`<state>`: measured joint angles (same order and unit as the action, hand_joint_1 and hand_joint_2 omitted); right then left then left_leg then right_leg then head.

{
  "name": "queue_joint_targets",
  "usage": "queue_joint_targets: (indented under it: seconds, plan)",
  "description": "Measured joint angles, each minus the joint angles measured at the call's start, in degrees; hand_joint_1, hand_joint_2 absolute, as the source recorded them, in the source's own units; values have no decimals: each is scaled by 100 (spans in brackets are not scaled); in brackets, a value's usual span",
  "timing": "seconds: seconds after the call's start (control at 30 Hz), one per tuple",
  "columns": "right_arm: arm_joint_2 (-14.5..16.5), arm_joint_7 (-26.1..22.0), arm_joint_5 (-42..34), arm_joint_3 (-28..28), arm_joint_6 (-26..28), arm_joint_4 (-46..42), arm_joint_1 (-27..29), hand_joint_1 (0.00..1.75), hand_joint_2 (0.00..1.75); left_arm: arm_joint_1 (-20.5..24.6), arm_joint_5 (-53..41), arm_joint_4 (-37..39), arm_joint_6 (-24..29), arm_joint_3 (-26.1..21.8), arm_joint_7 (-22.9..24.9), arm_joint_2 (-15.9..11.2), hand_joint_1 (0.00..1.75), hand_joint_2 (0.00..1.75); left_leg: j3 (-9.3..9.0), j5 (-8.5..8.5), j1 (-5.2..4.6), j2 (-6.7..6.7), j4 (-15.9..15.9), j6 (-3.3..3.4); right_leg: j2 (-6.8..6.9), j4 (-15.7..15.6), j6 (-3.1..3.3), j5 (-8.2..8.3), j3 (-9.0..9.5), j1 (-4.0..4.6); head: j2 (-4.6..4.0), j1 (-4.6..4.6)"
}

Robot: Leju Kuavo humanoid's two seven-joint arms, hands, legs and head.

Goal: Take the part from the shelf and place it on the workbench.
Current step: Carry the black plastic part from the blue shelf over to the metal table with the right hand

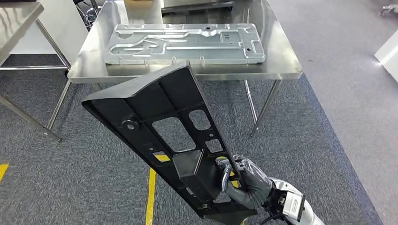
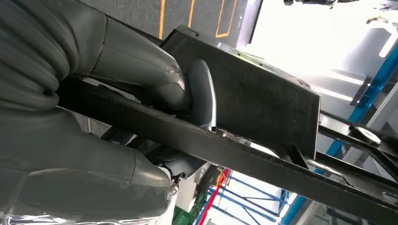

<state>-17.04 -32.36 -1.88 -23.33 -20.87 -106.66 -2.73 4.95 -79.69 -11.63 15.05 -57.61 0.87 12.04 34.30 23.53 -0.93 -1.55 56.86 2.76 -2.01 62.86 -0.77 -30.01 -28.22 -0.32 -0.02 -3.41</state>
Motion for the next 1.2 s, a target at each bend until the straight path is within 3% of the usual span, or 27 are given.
queue_joint_targets:
  seconds: [0.03,0.1,0.17,0.2,0.23,0.3,0.33,0.37,0.43,0.47,0.53,0.57,0.63,0.67,0.7,0.73,0.8,0.87,0.93,1.0,1.07,1.13,1.2]
  plan:
    - [10,-3,-1,1,0,0,-5,175,175,3,0,0,-2,0,4,9,0,175,-85,45,16,7,-31,10,74,326,-29,-21,-226,-15,0,0]
    - [30,-8,-2,1,0,2,-6,175,175,2,1,1,-6,0,23,15,0,175,-241,174,31,19,-53,14,155,887,-91,-333,-719,-54,0,0]
    - [36,-7,-2,1,-1,4,-1,175,175,-10,5,1,-12,0,51,18,0,175,-440,332,48,27,-57,-4,179,980,-141,-702,-1013,-94,0,0]
    - [36,-7,-2,1,-4,4,-1,175,175,-16,10,1,-14,0,61,19,0,175,-556,418,60,28,-57,-18,192,806,-164,-713,-1053,-110,0,0]
    - [36,-6,-2,1,-8,4,-2,175,175,-19,16,1,-14,0,65,20,0,175,-665,508,72,32,-60,-37,213,504,-185,-532,-1036,-122,0,0]
    - [36,-5,-3,0,-15,10,-3,175,175,-22,32,0,-15,0,65,19,0,175,-852,683,74,35,-57,-89,326,-142,-186,215,-951,-128,0,1]
    - [36,-3,-2,-1,-16,12,-5,175,175,-21,40,-1,-15,-1,65,18,0,175,-918,764,67,39,-73,-125,368,-333,-157,510,-909,-118,0,-1]
    - [36,-2,-1,-1,-16,8,-8,175,175,-18,45,-1,-14,-1,65,17,0,175,-993,807,58,46,-70,-165,387,-424,-116,671,-877,-111,0,0]
    - [35,-4,-1,-2,-17,-10,-26,175,175,8,50,-1,-12,-2,63,16,0,175,-1043,785,57,74,40,-255,333,-455,-19,637,-765,-103,0,-3]
    - [25,-7,-2,-2,-17,-18,-34,175,175,24,50,-1,-10,-2,57,14,0,175,-980,709,65,88,252,-292,314,-476,26,606,-692,-106,0,-2]
    - [5,-7,-2,-2,-18,-20,-45,175,175,57,50,-2,-9,-2,42,11,0,175,-589,670,80,101,914,-332,300,-494,106,517,-551,-100,0,-4]
    - [-3,-7,-2,-2,-19,-18,-45,175,175,64,51,-2,-7,-3,34,10,0,175,-317,784,82,102,1282,-341,296,-496,135,456,-490,-91,0,-3]
    - [-4,-5,-2,-2,-20,-14,-41,175,175,55,52,-2,-5,-4,29,3,0,175,160,1234,79,102,1733,-354,261,-501,161,334,-365,-75,0,-3]
    - [-4,-5,-2,-2,-20,-13,-39,175,175,42,52,-2,-4,-5,28,-2,0,175,306,1412,78,102,1742,-353,238,-501,165,268,-290,-68,0,-3]
    - [-4,-5,-2,-2,-20,-12,-38,175,175,28,52,-2,-4,-6,28,-6,0,175,376,1452,73,102,1604,-341,218,-501,164,207,-211,-59,0,-3]
    - [-4,-5,-2,-2,-20,-11,-38,175,175,18,52,-2,-4,-8,28,-8,0,175,387,1321,64,101,1339,-313,206,-502,162,143,-126,-49,0,-3]
    - [-3,-4,-2,-2,-20,-10,-40,175,175,1,51,-1,-5,-13,28,-10,0,175,339,666,11,90,709,-206,197,-507,149,20,19,-35,0,-3]
    - [-3,7,6,-5,-18,10,-45,175,175,-12,49,-1,-12,-30,30,-10,0,175,326,283,-66,64,370,-105,183,-517,97,-103,130,-21,0,-3]
    - [-3,23,40,-10,7,16,-51,175,175,-32,43,0,-29,-45,31,-5,0,175,238,287,-79,13,266,-33,168,-403,28,-97,190,5,0,-3]
    - [-3,36,110,-11,64,-7,-58,175,175,-39,27,1,-50,-48,28,9,0,175,53,143,-38,-21,178,26,174,-99,-20,-71,172,17,0,-2]
    - [16,41,184,-10,121,-17,-60,175,175,-15,7,1,-67,-48,22,20,0,175,-73,77,-21,-20,162,60,183,412,-64,-241,-85,-8,0,-2]
    - [48,35,215,-10,152,-15,-44,175,175,-3,-2,1,-74,-49,15,22,0,175,-147,154,-20,-36,167,68,188,893,-103,-605,-518,-43,0,-2]
    - [62,9,190,-10,163,-15,-25,175,175,-21,-2,1,-75,-50,10,22,0,175,-246,260,-20,-55,167,54,194,887,-119,-864,-777,-57,0,-2]
